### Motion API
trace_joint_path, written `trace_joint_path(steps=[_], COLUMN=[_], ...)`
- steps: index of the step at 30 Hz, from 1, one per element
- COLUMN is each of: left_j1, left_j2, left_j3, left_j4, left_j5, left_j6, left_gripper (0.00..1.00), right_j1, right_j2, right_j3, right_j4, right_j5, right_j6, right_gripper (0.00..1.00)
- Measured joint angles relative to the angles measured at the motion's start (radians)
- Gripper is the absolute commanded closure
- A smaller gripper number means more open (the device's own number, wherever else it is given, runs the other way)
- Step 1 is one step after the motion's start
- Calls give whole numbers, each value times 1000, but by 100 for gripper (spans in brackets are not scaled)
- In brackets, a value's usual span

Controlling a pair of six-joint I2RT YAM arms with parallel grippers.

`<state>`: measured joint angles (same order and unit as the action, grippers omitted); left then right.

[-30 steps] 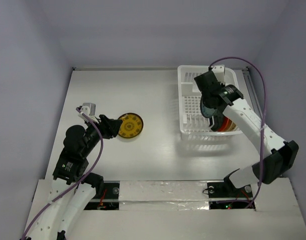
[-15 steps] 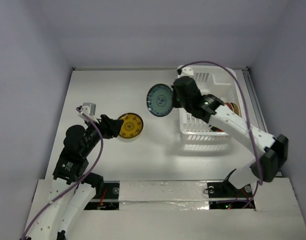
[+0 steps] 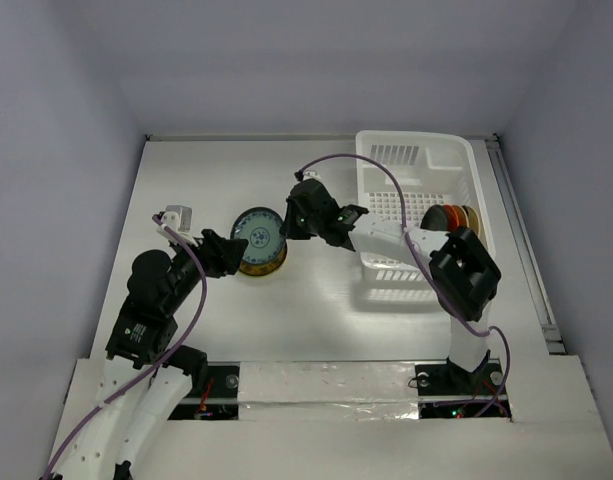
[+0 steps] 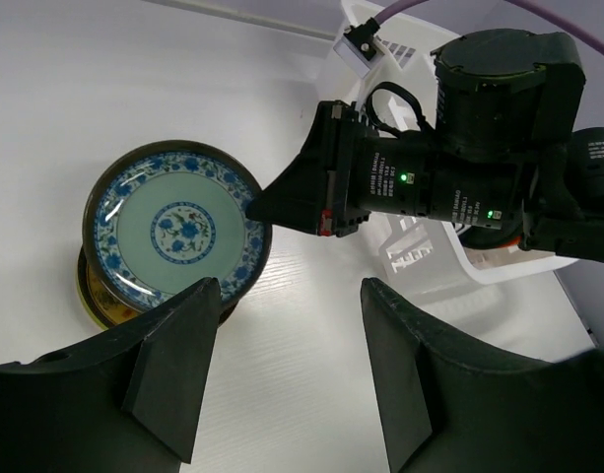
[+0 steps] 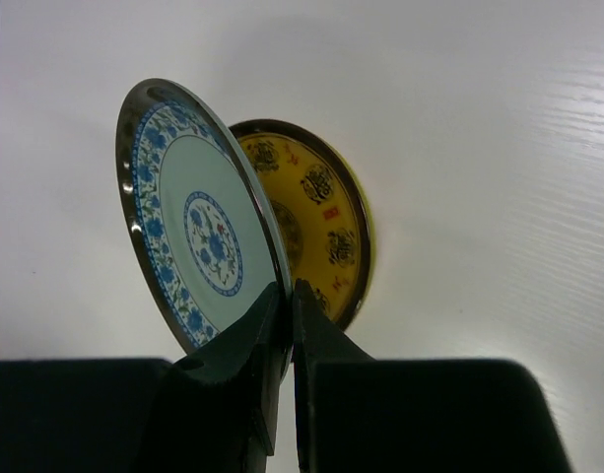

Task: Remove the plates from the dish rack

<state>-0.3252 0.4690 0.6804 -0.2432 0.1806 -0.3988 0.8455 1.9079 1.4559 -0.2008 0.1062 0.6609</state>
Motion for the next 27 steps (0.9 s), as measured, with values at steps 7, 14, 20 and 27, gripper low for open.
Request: trace_joint_path(steps=[7,14,20,27], left_j1=[0,0,0,0], left_j2=[0,0,0,-3], left_j3=[0,0,0,0], left_j4=[0,0,0,1], left_j5=[0,2,2,2], left_j6=[0,0,0,0], left_gripper=[44,44,44,44], right_j1=[0,7,19,27], right_j2=[37,66,61,-50], right_j3=[-19,-33,-33,-56], right_j4=[58,47,28,-71], right_j5=[-20,-50,-26,74], right_j6=[55,68,66,24], right_gripper=[90,75,47,52])
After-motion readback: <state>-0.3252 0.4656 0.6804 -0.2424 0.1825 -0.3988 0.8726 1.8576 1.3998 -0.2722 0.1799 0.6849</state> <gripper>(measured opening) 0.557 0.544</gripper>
